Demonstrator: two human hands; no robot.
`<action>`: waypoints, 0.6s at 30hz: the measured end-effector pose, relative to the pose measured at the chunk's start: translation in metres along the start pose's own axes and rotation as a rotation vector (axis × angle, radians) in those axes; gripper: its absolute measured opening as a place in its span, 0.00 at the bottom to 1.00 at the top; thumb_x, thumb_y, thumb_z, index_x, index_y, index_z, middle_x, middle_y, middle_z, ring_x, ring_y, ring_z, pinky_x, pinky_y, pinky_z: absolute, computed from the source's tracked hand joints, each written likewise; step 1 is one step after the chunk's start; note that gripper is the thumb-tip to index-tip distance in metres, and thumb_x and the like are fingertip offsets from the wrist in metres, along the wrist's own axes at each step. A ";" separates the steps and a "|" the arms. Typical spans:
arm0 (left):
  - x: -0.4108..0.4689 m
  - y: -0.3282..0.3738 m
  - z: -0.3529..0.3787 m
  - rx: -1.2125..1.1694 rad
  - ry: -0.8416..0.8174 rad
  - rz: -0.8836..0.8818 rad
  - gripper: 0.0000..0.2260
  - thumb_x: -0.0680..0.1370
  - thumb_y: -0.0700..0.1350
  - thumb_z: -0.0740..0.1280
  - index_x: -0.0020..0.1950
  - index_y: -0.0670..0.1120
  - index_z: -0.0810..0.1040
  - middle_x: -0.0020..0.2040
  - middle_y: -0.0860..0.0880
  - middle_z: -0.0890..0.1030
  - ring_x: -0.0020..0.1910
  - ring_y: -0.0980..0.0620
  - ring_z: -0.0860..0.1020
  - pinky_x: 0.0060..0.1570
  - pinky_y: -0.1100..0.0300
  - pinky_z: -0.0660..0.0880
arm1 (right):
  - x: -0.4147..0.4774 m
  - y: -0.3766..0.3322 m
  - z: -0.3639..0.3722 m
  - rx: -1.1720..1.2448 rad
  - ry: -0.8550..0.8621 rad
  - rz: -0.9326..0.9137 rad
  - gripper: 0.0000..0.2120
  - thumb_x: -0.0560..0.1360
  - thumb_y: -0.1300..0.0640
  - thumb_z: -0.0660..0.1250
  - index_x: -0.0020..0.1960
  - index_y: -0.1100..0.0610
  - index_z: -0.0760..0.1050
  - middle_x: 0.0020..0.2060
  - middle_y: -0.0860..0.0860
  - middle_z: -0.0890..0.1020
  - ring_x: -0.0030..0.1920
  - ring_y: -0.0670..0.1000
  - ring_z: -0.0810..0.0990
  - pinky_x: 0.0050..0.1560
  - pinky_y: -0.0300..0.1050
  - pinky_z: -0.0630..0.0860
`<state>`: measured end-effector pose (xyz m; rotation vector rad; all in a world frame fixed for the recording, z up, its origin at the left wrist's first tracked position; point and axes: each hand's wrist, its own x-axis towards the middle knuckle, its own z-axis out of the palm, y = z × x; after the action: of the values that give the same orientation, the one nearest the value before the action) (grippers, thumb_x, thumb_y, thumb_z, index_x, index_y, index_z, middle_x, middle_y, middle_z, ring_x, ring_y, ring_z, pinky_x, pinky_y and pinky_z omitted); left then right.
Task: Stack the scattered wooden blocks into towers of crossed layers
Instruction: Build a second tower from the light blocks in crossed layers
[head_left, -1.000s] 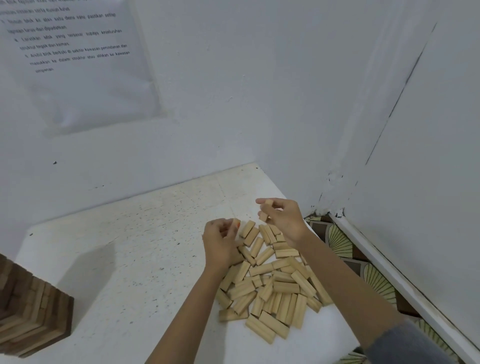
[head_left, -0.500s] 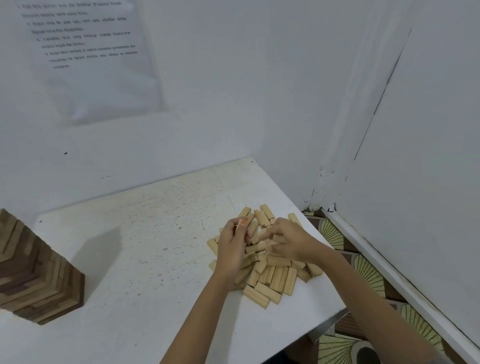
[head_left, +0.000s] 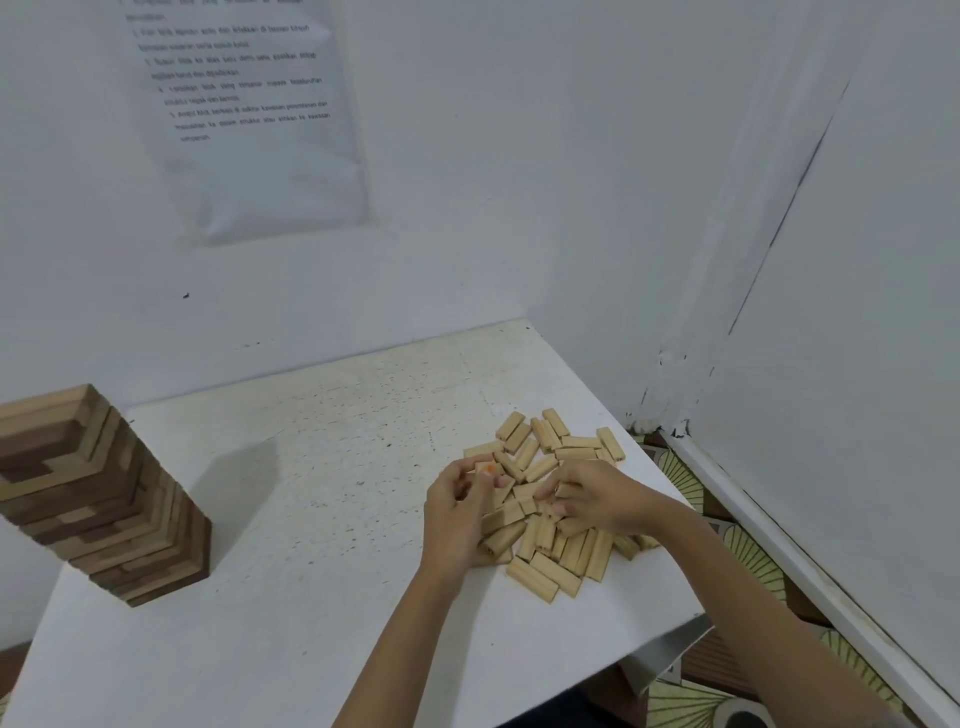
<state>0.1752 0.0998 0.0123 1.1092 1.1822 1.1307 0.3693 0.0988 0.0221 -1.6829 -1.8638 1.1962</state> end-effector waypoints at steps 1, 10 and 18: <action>-0.002 0.000 -0.001 0.006 0.012 0.003 0.06 0.80 0.43 0.65 0.54 0.47 0.80 0.44 0.49 0.84 0.43 0.59 0.79 0.40 0.71 0.74 | 0.000 0.000 0.001 0.011 0.004 -0.008 0.07 0.77 0.64 0.67 0.51 0.52 0.79 0.59 0.53 0.77 0.63 0.48 0.74 0.65 0.46 0.73; -0.010 -0.002 -0.019 0.014 0.086 0.044 0.08 0.78 0.43 0.69 0.56 0.50 0.81 0.40 0.52 0.77 0.39 0.55 0.75 0.39 0.65 0.77 | -0.003 -0.033 0.015 0.333 0.310 -0.074 0.04 0.76 0.55 0.70 0.51 0.51 0.81 0.50 0.42 0.82 0.55 0.38 0.76 0.54 0.34 0.72; -0.022 -0.009 -0.070 0.069 0.202 0.030 0.10 0.80 0.39 0.65 0.59 0.49 0.79 0.49 0.49 0.80 0.45 0.56 0.78 0.46 0.64 0.77 | 0.002 -0.076 0.085 0.546 0.181 0.008 0.09 0.76 0.55 0.70 0.54 0.57 0.78 0.37 0.53 0.80 0.29 0.44 0.78 0.33 0.35 0.74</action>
<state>0.1053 0.0795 0.0012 1.0869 1.3738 1.2551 0.2575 0.0767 0.0309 -1.4313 -1.2713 1.3498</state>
